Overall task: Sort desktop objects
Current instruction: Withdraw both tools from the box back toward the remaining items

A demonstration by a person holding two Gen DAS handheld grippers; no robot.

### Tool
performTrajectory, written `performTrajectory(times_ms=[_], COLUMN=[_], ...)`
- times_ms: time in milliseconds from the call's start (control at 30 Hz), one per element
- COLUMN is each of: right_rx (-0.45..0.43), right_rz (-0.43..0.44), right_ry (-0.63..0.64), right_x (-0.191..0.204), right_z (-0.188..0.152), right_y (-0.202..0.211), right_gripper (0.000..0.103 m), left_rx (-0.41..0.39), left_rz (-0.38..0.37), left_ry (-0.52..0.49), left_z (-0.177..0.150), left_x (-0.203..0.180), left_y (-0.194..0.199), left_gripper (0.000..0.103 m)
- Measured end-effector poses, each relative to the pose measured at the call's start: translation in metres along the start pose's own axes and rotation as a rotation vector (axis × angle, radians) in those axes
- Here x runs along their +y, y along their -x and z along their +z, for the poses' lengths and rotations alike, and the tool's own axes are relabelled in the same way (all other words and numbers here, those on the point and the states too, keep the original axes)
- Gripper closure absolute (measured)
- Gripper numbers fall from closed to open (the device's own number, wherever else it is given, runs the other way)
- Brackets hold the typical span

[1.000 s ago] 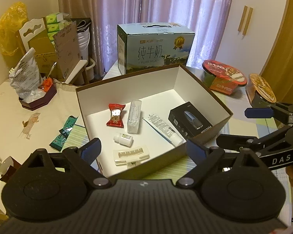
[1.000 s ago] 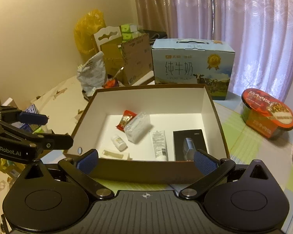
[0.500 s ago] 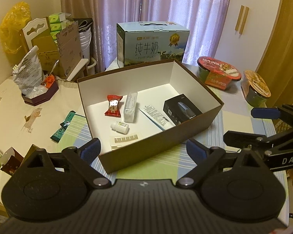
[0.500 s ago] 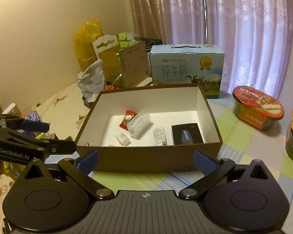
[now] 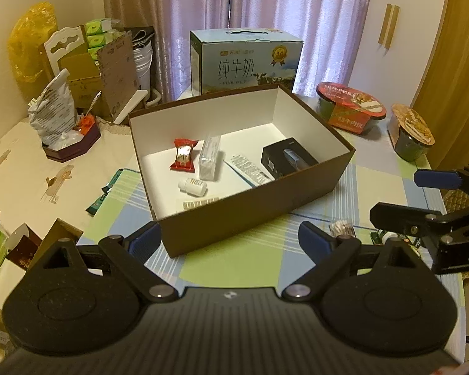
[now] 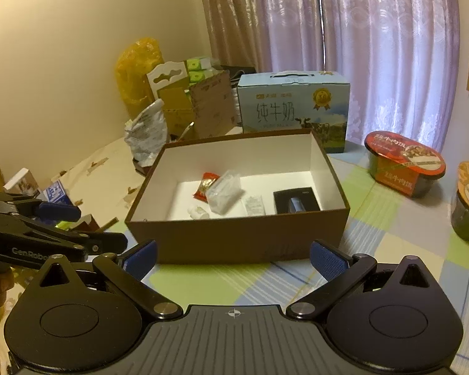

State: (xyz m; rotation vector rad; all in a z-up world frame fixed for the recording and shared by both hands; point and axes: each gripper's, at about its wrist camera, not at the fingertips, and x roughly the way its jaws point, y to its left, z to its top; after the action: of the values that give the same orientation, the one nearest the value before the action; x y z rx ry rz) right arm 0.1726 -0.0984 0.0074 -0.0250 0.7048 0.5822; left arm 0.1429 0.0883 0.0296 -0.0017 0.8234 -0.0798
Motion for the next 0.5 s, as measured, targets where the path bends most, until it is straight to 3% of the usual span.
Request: performTrajectory(times_ms=[233, 500], right_rx=[0.003, 0.012], right_rz=[0.026, -0.006], right_ry=[-0.022, -0.057], right_x=[0.005, -0.001], right_z=[-0.018, -0.039], right_y=[0.010, 0.030], right_gripper=[0.002, 0.002], left_rx=[0.019, 0.057], left_rz=[0.006, -0.012], left_ry=[-0.013, -0.028], left_z=[-0.021, -0.043], left_x=[-0.003, -0.005], left_y=[0.005, 0.002], left_gripper=[0.010, 0.010])
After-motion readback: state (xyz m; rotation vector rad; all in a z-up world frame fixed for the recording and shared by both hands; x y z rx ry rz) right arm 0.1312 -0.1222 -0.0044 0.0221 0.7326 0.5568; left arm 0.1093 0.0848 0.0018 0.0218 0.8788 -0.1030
